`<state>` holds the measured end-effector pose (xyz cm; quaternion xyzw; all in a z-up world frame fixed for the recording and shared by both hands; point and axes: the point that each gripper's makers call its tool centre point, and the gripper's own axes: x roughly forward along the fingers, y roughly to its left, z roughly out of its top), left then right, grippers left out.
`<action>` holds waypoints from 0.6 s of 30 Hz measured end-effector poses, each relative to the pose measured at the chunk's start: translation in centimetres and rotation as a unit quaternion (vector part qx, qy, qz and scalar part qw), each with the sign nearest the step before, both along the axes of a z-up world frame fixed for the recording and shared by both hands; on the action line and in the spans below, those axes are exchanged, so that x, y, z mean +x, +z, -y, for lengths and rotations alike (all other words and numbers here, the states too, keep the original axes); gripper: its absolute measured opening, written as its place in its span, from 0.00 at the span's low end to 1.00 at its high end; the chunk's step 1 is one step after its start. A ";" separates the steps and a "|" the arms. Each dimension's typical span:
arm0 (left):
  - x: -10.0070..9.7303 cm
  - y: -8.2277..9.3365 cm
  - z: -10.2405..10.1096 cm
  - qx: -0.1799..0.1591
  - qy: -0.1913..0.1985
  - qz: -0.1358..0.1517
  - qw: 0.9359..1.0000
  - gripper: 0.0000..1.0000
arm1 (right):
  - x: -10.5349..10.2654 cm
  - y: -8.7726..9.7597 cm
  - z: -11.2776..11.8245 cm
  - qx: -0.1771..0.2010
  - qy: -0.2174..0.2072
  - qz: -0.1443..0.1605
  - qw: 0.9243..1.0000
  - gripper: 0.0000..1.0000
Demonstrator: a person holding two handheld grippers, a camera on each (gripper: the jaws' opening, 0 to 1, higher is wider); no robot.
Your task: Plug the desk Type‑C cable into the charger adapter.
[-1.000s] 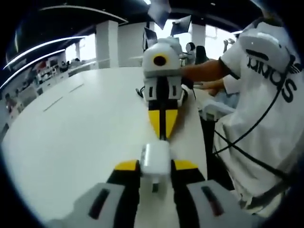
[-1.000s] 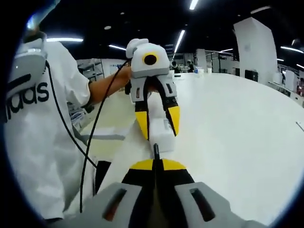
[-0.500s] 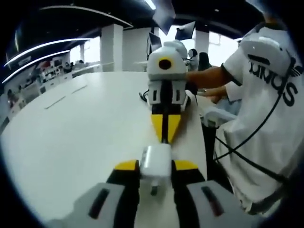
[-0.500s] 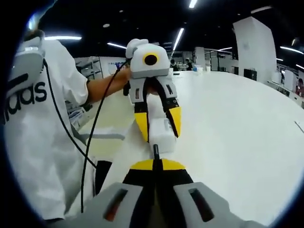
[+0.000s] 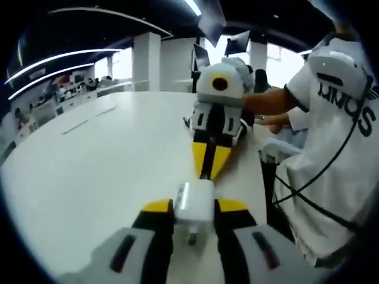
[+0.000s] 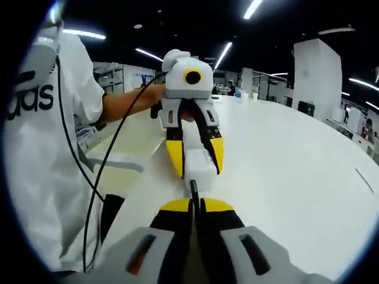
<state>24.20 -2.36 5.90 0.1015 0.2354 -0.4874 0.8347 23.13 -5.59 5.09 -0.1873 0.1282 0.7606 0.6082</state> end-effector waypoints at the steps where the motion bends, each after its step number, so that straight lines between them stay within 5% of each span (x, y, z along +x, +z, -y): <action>1: 0.1 0.0 0.0 0.000 0.002 0.003 1.000 0.26 | 0.1 0.1 0.0 0.003 -0.003 0.004 1.000 0.05; 10: 0.5 0.0 -0.3 -0.010 0.019 0.012 1.000 0.31 | 2.5 2.2 2.3 0.052 -0.052 0.015 0.997 0.13; 18: 0.6 0.0 -0.2 -0.015 0.029 0.019 0.999 0.30 | 5.7 2.5 8.9 0.047 -0.135 0.040 0.989 0.15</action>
